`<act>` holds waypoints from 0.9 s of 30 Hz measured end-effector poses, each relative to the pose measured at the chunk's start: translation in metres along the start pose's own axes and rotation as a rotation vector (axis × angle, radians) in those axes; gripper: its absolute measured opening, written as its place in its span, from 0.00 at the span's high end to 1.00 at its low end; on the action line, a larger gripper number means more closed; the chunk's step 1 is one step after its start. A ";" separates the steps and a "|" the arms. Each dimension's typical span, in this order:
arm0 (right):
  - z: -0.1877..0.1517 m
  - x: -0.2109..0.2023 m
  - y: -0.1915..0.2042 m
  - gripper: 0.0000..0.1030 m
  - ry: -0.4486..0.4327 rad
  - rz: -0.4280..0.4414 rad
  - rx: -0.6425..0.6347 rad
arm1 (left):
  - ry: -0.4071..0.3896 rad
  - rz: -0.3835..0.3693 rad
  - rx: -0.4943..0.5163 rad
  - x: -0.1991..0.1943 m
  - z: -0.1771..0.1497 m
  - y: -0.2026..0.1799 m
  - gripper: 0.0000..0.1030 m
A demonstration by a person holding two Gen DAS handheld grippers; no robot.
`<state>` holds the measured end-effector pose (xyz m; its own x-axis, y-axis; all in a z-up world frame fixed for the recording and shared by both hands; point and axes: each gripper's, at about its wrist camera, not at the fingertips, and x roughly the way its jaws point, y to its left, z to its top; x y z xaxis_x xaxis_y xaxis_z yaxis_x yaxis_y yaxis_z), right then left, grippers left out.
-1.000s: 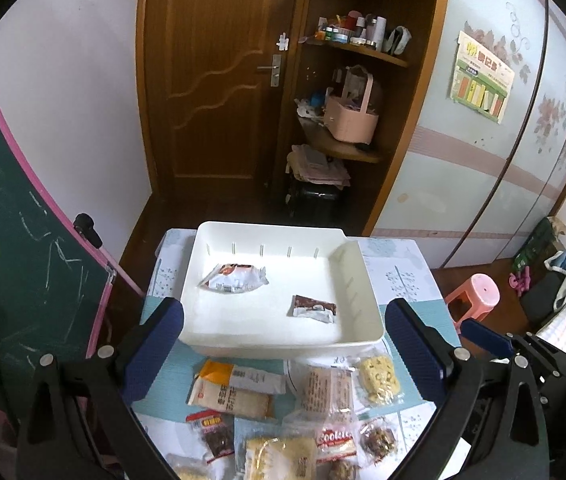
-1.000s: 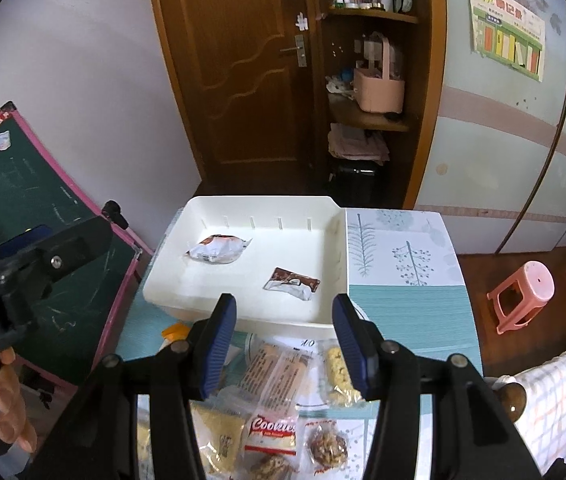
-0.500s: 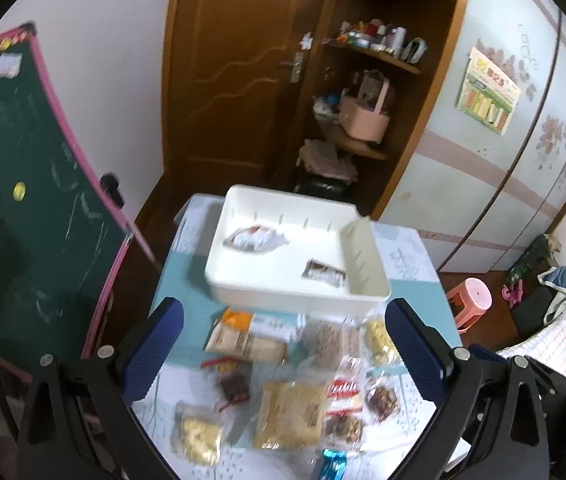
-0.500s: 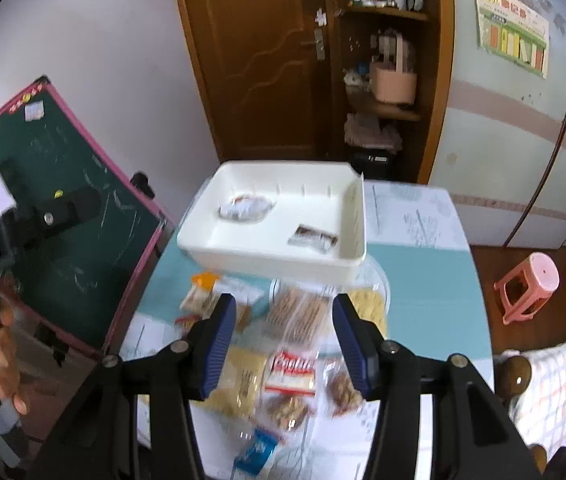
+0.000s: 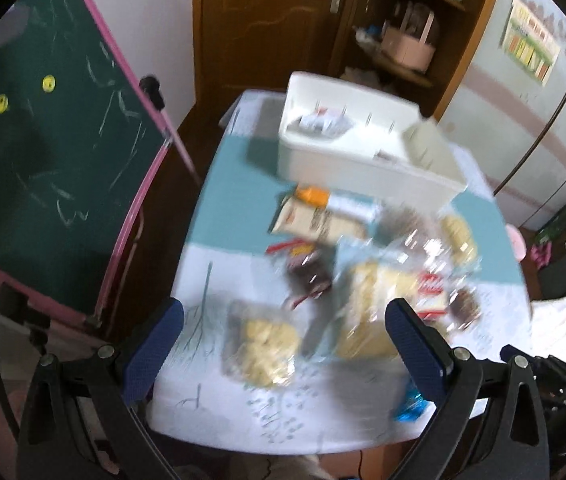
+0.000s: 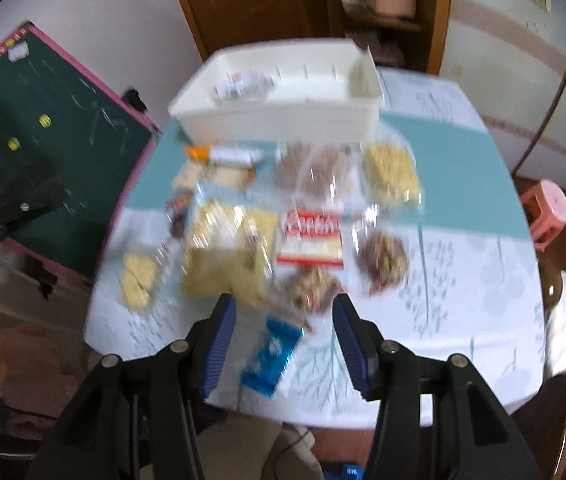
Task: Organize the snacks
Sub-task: 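Withdraw both tools from the tray back over the snacks, then grasp the blue candy with the right tool while the left tool grasps the yellow cookie bag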
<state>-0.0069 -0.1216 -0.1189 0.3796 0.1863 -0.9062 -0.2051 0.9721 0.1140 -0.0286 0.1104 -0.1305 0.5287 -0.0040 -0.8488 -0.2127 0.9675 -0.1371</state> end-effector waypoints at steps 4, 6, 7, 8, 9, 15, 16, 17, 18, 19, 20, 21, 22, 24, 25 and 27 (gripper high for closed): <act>-0.022 0.030 -0.003 0.51 0.077 -0.004 0.024 | 0.066 -0.001 -0.001 0.031 -0.022 0.010 0.02; -0.031 0.042 -0.003 0.51 0.104 0.004 0.035 | 0.096 -0.004 -0.005 0.043 -0.029 0.012 0.03; -0.034 0.048 -0.003 0.51 0.118 0.005 0.039 | 0.107 -0.005 -0.008 0.048 -0.031 0.013 0.03; -0.038 0.052 -0.003 0.51 0.129 0.007 0.044 | 0.117 -0.006 -0.011 0.055 -0.034 0.014 0.03; -0.038 0.056 -0.003 0.51 0.139 0.011 0.048 | 0.132 -0.004 -0.012 0.063 -0.037 0.015 0.02; -0.047 0.081 0.005 0.51 0.186 0.016 0.036 | 0.169 -0.002 -0.006 0.092 -0.044 0.012 0.03; -0.048 0.085 0.007 0.51 0.190 0.015 0.031 | 0.173 -0.003 -0.002 0.095 -0.045 0.011 0.03; -0.049 0.088 0.009 0.51 0.192 0.014 0.027 | 0.176 -0.001 0.005 0.099 -0.046 0.010 0.03; -0.050 0.091 0.010 0.51 0.195 0.011 0.022 | 0.180 0.008 0.016 0.104 -0.047 0.008 0.03; -0.051 0.095 0.012 0.51 0.198 0.007 0.018 | 0.181 0.014 0.022 0.106 -0.048 0.008 0.03; -0.052 0.097 0.012 0.51 0.201 0.005 0.016 | 0.184 0.023 0.027 0.108 -0.048 0.008 0.03; -0.053 0.097 0.014 0.51 0.186 -0.002 0.006 | 0.187 0.031 0.028 0.112 -0.049 0.008 0.03; -0.054 0.097 0.017 0.50 0.178 -0.011 -0.011 | 0.189 0.036 0.025 0.114 -0.050 0.010 0.03; -0.055 0.098 0.021 0.51 0.174 -0.024 -0.040 | 0.195 0.044 0.011 0.117 -0.053 0.014 0.03; -0.057 0.099 0.024 0.51 0.168 -0.032 -0.051 | 0.199 0.048 0.003 0.119 -0.054 0.017 0.03; -0.061 0.100 0.026 0.53 0.162 -0.036 -0.058 | 0.210 0.050 -0.008 0.123 -0.055 0.021 0.04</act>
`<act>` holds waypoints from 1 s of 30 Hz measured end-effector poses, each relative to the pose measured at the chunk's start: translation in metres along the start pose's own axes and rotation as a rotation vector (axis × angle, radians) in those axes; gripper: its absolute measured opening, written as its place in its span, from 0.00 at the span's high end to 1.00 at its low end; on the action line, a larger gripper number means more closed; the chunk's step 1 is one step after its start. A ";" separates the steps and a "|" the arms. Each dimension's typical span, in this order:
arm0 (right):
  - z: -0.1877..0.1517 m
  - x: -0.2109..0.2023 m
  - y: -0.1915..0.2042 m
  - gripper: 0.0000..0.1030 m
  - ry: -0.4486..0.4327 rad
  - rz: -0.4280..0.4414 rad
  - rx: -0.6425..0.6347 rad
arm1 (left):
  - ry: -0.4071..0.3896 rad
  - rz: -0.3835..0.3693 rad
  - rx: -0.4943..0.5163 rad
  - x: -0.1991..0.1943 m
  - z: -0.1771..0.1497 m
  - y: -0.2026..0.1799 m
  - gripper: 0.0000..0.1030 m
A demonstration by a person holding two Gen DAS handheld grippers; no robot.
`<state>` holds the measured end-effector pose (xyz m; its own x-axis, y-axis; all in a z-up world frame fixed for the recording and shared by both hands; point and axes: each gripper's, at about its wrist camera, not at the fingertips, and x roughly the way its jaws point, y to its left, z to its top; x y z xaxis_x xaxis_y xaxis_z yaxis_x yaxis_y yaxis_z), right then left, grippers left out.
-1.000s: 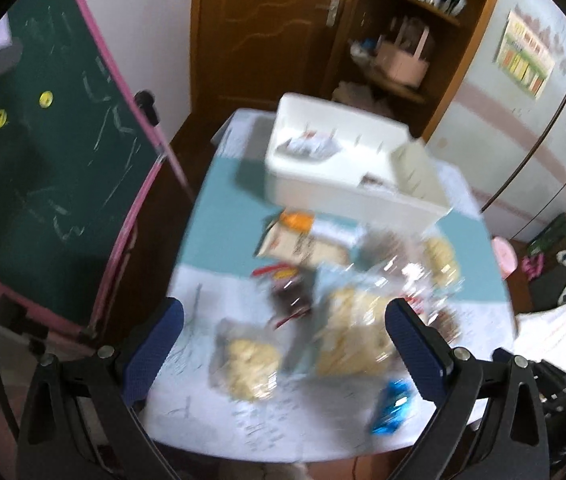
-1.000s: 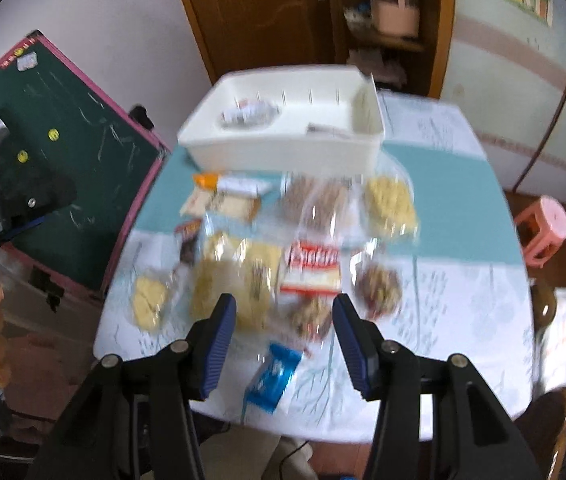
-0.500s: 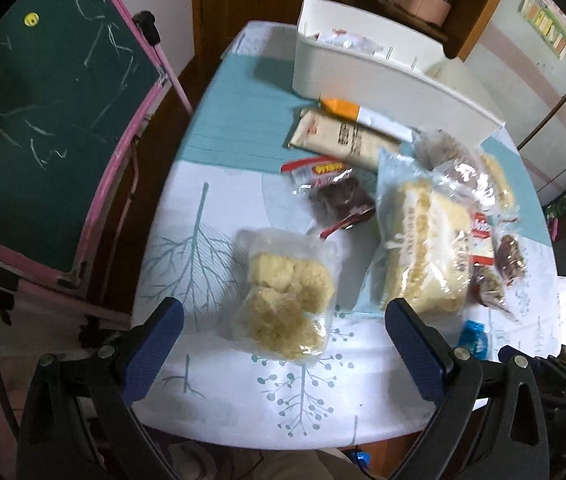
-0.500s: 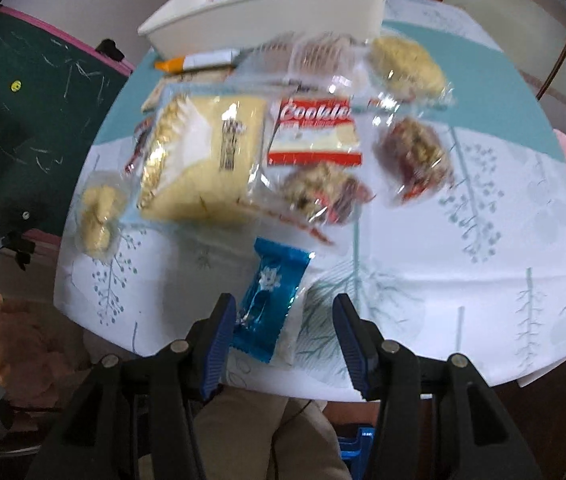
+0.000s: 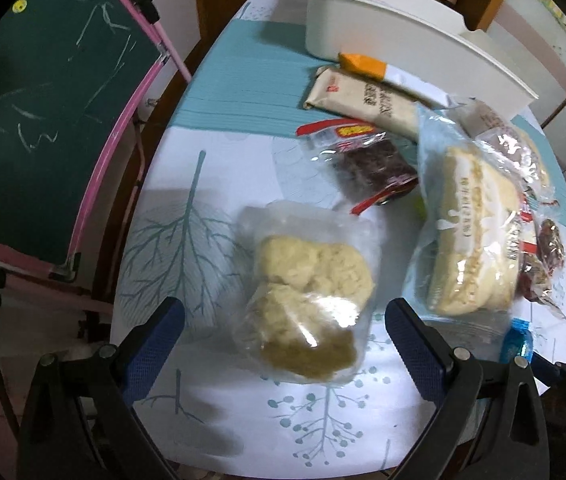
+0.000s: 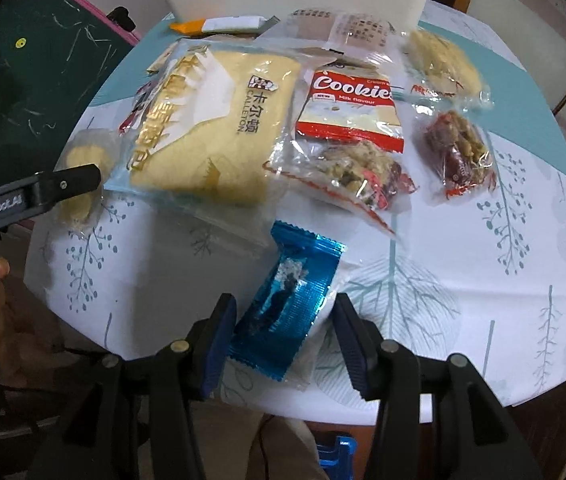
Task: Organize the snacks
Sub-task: 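Grasp the blue candy with the right tool while the left tool grasps the yellow cookie bag, then carry both snacks into the white tray and open both tools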
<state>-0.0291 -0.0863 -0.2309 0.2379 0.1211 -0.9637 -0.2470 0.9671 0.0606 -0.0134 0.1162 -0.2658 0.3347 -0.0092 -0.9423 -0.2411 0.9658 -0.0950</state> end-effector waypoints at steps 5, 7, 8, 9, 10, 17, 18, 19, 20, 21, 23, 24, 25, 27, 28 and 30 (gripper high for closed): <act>-0.005 0.000 0.001 0.60 -0.010 -0.016 -0.008 | 0.016 -0.014 -0.028 0.007 0.000 0.006 0.11; -0.004 -0.001 0.000 0.65 -0.015 -0.025 -0.013 | 0.029 -0.039 -0.036 0.010 0.000 0.005 0.17; -0.004 -0.001 0.000 0.65 -0.014 -0.025 -0.018 | 0.025 -0.035 -0.034 0.010 0.001 0.004 0.19; -0.006 -0.001 0.000 0.65 -0.015 -0.023 -0.023 | 0.016 -0.034 -0.025 0.009 0.000 0.002 0.25; -0.006 -0.002 -0.001 0.66 -0.014 -0.021 -0.024 | 0.011 -0.032 -0.015 0.009 0.000 0.001 0.28; -0.004 -0.004 -0.002 0.66 -0.008 0.003 -0.034 | -0.001 -0.036 0.010 0.005 0.004 -0.009 0.52; -0.003 -0.006 -0.001 0.66 -0.011 0.005 -0.038 | -0.004 -0.037 0.004 0.003 0.005 -0.009 0.52; -0.003 -0.009 0.000 0.67 -0.017 0.005 -0.046 | -0.008 -0.039 0.001 -0.001 0.005 -0.009 0.52; -0.002 -0.012 0.001 0.67 -0.024 0.006 -0.055 | -0.013 -0.039 -0.001 -0.004 0.006 -0.010 0.52; -0.001 -0.014 0.001 0.67 -0.028 0.007 -0.063 | -0.020 -0.037 0.000 -0.010 0.007 -0.012 0.53; -0.001 -0.021 0.002 0.67 -0.041 0.009 -0.082 | -0.030 -0.036 0.005 -0.020 0.011 -0.015 0.53; 0.000 -0.026 0.002 0.67 -0.049 0.009 -0.090 | -0.038 -0.038 0.011 -0.026 0.013 -0.017 0.53; 0.000 -0.031 0.002 0.67 -0.061 0.009 -0.099 | -0.044 -0.038 0.018 -0.032 0.014 -0.019 0.53; 0.001 -0.041 0.001 0.67 -0.080 0.008 -0.109 | -0.055 -0.039 0.033 -0.046 0.014 -0.026 0.53; 0.002 -0.048 0.000 0.67 -0.096 0.009 -0.113 | -0.061 -0.042 0.038 -0.051 0.015 -0.030 0.53; 0.004 -0.059 0.000 0.67 -0.120 0.007 -0.119 | -0.070 -0.052 0.045 -0.063 0.017 -0.036 0.53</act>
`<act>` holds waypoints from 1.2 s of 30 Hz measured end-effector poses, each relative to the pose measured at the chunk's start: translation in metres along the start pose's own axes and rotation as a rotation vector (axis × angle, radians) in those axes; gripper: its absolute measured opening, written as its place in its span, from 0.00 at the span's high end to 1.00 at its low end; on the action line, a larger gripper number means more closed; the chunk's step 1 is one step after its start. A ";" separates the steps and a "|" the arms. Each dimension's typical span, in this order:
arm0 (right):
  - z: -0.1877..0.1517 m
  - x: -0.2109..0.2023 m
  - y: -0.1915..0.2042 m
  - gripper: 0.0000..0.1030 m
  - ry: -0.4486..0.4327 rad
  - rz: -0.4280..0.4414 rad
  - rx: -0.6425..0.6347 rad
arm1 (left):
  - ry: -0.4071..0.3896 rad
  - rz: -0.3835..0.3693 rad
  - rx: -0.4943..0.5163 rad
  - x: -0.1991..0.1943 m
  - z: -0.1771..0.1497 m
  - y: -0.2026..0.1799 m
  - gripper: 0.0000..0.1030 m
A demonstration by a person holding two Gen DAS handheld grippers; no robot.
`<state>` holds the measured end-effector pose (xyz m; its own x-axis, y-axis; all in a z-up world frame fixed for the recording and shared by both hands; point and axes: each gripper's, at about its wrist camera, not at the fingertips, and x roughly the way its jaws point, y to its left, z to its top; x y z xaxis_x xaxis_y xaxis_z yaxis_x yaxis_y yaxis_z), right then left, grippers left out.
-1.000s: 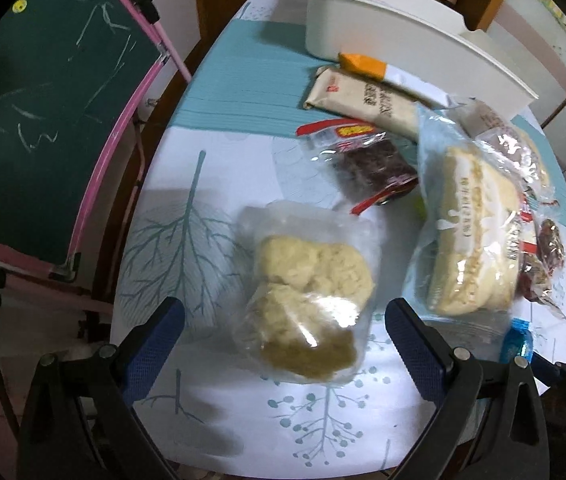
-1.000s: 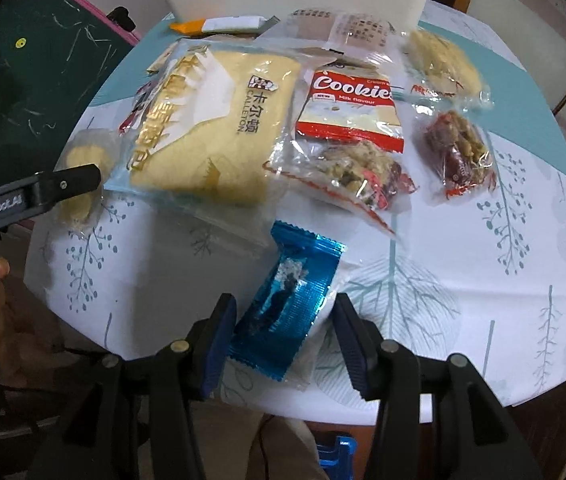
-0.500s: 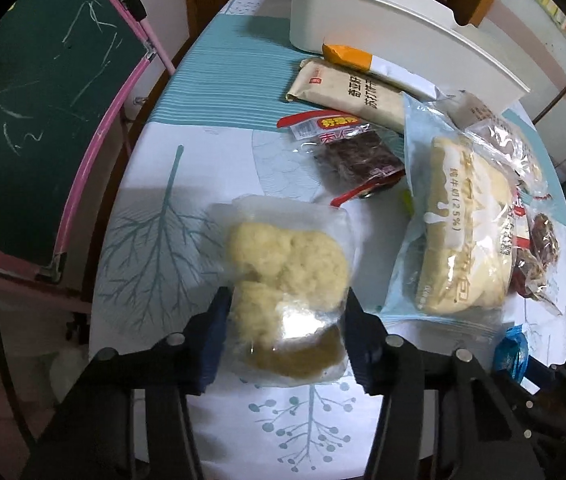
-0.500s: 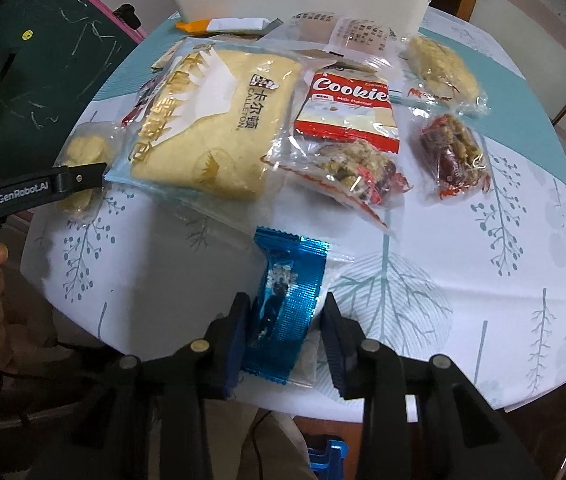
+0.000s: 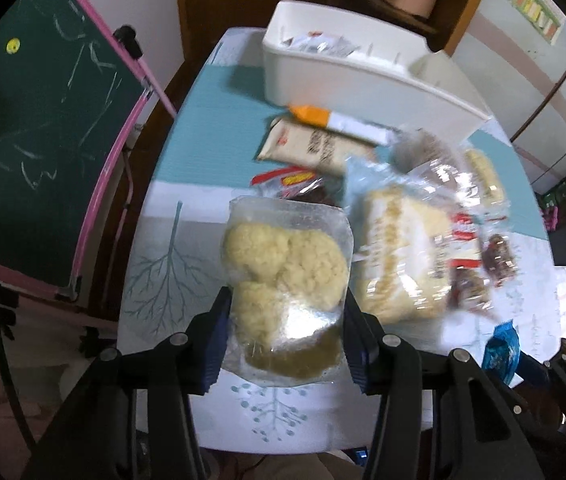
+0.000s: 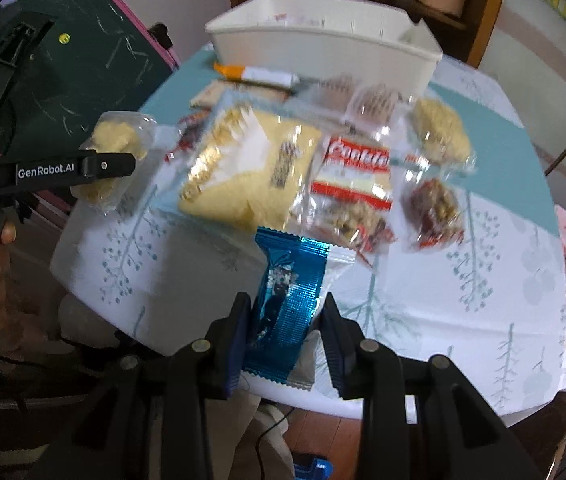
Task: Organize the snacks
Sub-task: 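Carry both snacks into the white tray and open both tools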
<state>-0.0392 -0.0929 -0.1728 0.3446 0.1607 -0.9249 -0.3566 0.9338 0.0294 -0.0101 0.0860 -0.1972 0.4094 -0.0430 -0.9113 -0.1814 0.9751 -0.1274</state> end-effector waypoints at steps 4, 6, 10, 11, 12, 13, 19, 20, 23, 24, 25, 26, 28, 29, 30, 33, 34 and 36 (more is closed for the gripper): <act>0.013 -0.019 -0.002 0.67 -0.057 -0.016 -0.005 | -0.010 -0.029 0.012 -0.020 0.006 -0.017 0.53; 0.020 -0.028 -0.006 0.67 -0.082 -0.024 0.005 | -0.018 -0.047 0.025 -0.031 0.013 -0.028 0.53; 0.038 -0.044 -0.015 0.67 -0.127 -0.030 0.041 | -0.046 -0.072 0.061 -0.053 0.028 -0.046 0.53; 0.042 -0.047 -0.018 0.67 -0.136 -0.030 0.048 | -0.054 -0.076 0.070 -0.059 0.032 -0.051 0.52; 0.048 -0.053 -0.021 0.67 -0.151 -0.031 0.060 | -0.063 -0.079 0.082 -0.065 0.037 -0.055 0.52; 0.051 -0.057 -0.023 0.67 -0.161 -0.031 0.068 | -0.068 -0.081 0.091 -0.068 0.040 -0.059 0.52; 0.078 -0.084 -0.037 0.67 -0.232 -0.029 0.118 | -0.090 -0.098 0.134 -0.085 0.065 -0.078 0.52; 0.083 -0.088 -0.040 0.67 -0.242 -0.028 0.127 | -0.090 -0.103 0.141 -0.086 0.069 -0.080 0.52; 0.093 -0.094 -0.044 0.66 -0.260 -0.028 0.146 | -0.090 -0.110 0.165 -0.089 0.080 -0.088 0.52; 0.098 -0.096 -0.046 0.66 -0.266 -0.031 0.151 | -0.091 -0.112 0.172 -0.089 0.084 -0.090 0.52; 0.101 -0.097 -0.047 0.66 -0.270 -0.034 0.154 | -0.092 -0.113 0.178 -0.089 0.088 -0.092 0.52; 0.103 -0.098 -0.048 0.66 -0.273 -0.036 0.157 | -0.093 -0.116 0.184 -0.090 0.092 -0.094 0.52; 0.111 -0.098 -0.051 0.66 -0.278 -0.041 0.164 | -0.093 -0.123 0.194 -0.090 0.102 -0.098 0.52; 0.116 -0.099 -0.052 0.66 -0.281 -0.043 0.168 | -0.093 -0.124 0.198 -0.090 0.105 -0.100 0.52; 0.117 -0.100 -0.053 0.66 -0.284 -0.045 0.170 | -0.094 -0.126 0.204 -0.089 0.111 -0.101 0.52; 0.131 -0.100 -0.057 0.66 -0.295 -0.053 0.178 | -0.090 -0.133 0.215 -0.085 0.127 -0.105 0.52; 0.134 -0.099 -0.059 0.66 -0.297 -0.055 0.180 | -0.089 -0.136 0.216 -0.084 0.129 -0.104 0.52; 0.144 -0.097 -0.061 0.66 -0.299 -0.060 0.185 | -0.082 -0.142 0.218 -0.079 0.140 -0.105 0.52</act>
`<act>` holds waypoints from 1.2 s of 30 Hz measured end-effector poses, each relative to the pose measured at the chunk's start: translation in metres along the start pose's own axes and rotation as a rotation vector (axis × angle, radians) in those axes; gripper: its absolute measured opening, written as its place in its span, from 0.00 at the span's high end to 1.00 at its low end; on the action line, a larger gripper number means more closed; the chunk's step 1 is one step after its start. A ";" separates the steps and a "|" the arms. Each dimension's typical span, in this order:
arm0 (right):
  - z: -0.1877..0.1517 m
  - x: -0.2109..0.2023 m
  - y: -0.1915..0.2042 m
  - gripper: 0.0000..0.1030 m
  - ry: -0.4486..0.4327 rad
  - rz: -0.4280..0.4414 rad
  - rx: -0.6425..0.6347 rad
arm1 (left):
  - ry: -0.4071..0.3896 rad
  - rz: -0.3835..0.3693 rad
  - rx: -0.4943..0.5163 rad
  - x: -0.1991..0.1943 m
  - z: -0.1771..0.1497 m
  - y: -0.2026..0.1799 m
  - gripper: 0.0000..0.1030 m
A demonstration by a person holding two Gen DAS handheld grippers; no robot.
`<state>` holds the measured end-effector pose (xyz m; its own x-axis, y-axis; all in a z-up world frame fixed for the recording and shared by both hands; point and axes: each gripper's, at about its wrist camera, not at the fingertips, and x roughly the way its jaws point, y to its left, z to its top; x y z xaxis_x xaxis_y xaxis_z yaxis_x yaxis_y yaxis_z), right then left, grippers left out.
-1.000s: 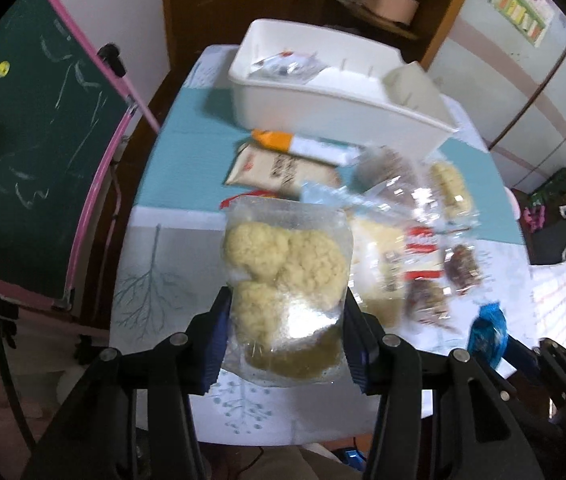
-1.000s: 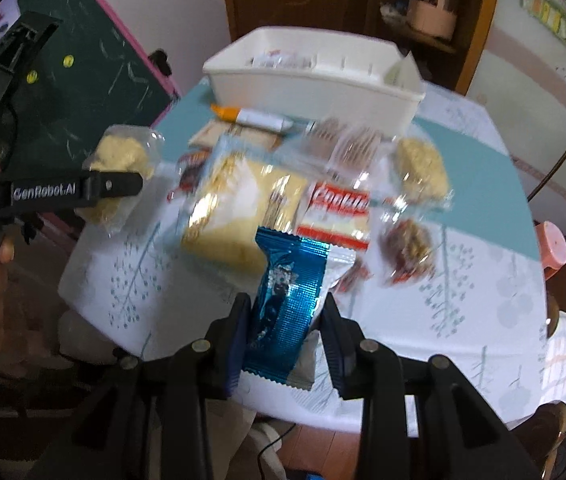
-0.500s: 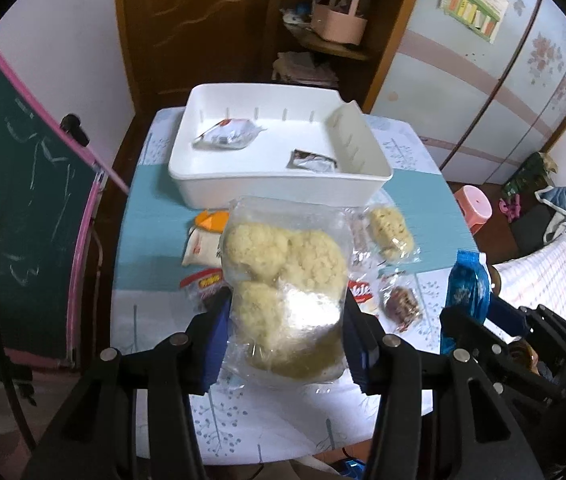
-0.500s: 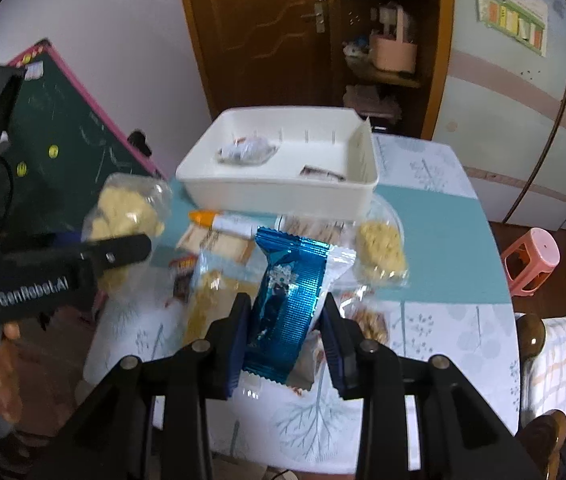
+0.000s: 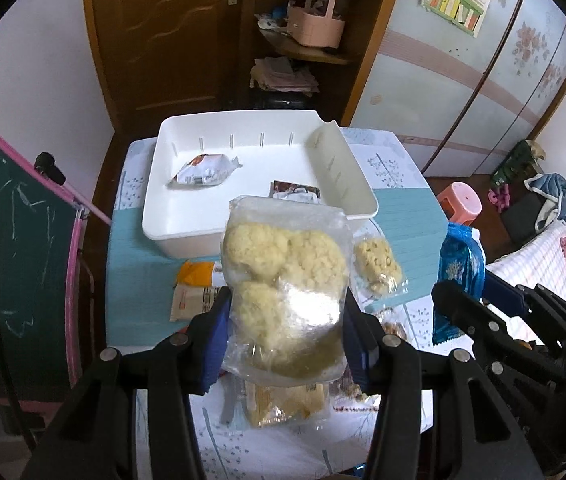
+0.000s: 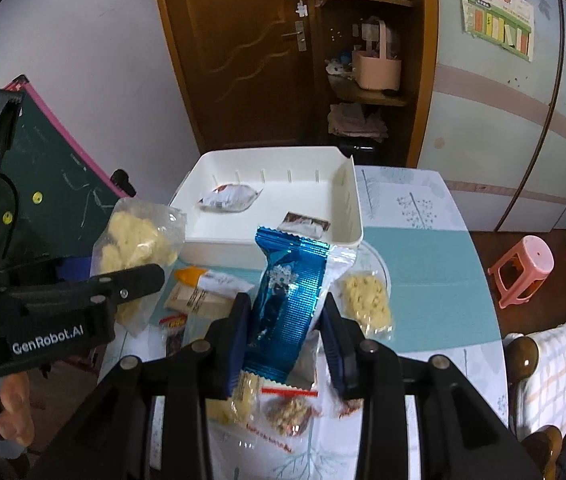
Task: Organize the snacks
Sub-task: 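Carry both snacks into the white tray and open both tools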
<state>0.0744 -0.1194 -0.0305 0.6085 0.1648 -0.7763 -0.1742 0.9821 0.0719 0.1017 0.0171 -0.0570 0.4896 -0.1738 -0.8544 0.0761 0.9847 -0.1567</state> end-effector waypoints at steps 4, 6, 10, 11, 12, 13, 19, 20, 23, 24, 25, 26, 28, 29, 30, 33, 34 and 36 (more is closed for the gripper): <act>0.021 0.014 -0.003 0.66 -0.003 -0.011 0.006 | 0.008 -0.012 -0.007 0.013 0.019 0.006 0.52; 0.031 0.021 -0.004 0.66 -0.006 -0.017 0.006 | 0.005 -0.017 -0.009 0.021 0.033 0.010 0.52; 0.057 0.040 -0.005 0.66 -0.019 -0.025 0.006 | -0.008 -0.020 -0.011 0.033 0.054 0.015 0.52; 0.063 0.044 -0.004 0.66 -0.022 -0.027 0.005 | -0.013 -0.021 -0.012 0.038 0.062 0.017 0.52; 0.068 0.049 -0.004 0.66 -0.025 -0.029 0.006 | -0.016 -0.021 -0.013 0.041 0.068 0.019 0.52; 0.075 0.055 -0.004 0.66 -0.029 -0.030 0.008 | -0.019 -0.021 -0.013 0.044 0.073 0.020 0.52; 0.106 0.086 -0.004 0.66 -0.039 -0.035 0.019 | -0.039 -0.015 -0.019 0.066 0.107 0.032 0.52; 0.111 0.091 -0.004 0.66 -0.039 -0.036 0.022 | -0.041 -0.015 -0.022 0.070 0.112 0.034 0.52; 0.120 0.103 -0.004 0.66 -0.040 -0.038 0.032 | -0.041 -0.010 -0.033 0.082 0.123 0.041 0.52; 0.124 0.106 -0.004 0.66 -0.041 -0.040 0.036 | -0.039 -0.009 -0.037 0.086 0.126 0.043 0.52; 0.127 0.111 -0.005 0.66 -0.040 -0.041 0.040 | -0.038 -0.009 -0.041 0.090 0.130 0.045 0.52; 0.130 0.114 -0.005 0.66 -0.039 -0.041 0.043 | -0.035 -0.008 -0.046 0.095 0.133 0.048 0.52; 0.136 0.123 -0.005 0.66 -0.034 -0.044 0.048 | -0.031 -0.008 -0.051 0.103 0.140 0.051 0.52; 0.138 0.126 -0.006 0.66 -0.031 -0.046 0.048 | -0.028 -0.006 -0.053 0.107 0.142 0.052 0.52; 0.140 0.131 -0.005 0.66 -0.026 -0.047 0.047 | -0.025 -0.005 -0.055 0.112 0.145 0.053 0.52; 0.144 0.143 -0.005 0.66 -0.010 -0.051 0.047 | -0.012 0.000 -0.058 0.125 0.151 0.057 0.52; 0.144 0.148 -0.005 0.66 -0.004 -0.050 0.048 | -0.007 0.002 -0.058 0.129 0.152 0.058 0.52; 0.144 0.154 -0.005 0.66 0.009 -0.051 0.048 | 0.004 0.007 -0.060 0.137 0.153 0.061 0.52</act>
<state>0.2806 -0.0858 -0.0601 0.6084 0.1135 -0.7854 -0.1052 0.9925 0.0619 0.3065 0.0549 -0.1075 0.4864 -0.1667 -0.8577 0.0202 0.9835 -0.1797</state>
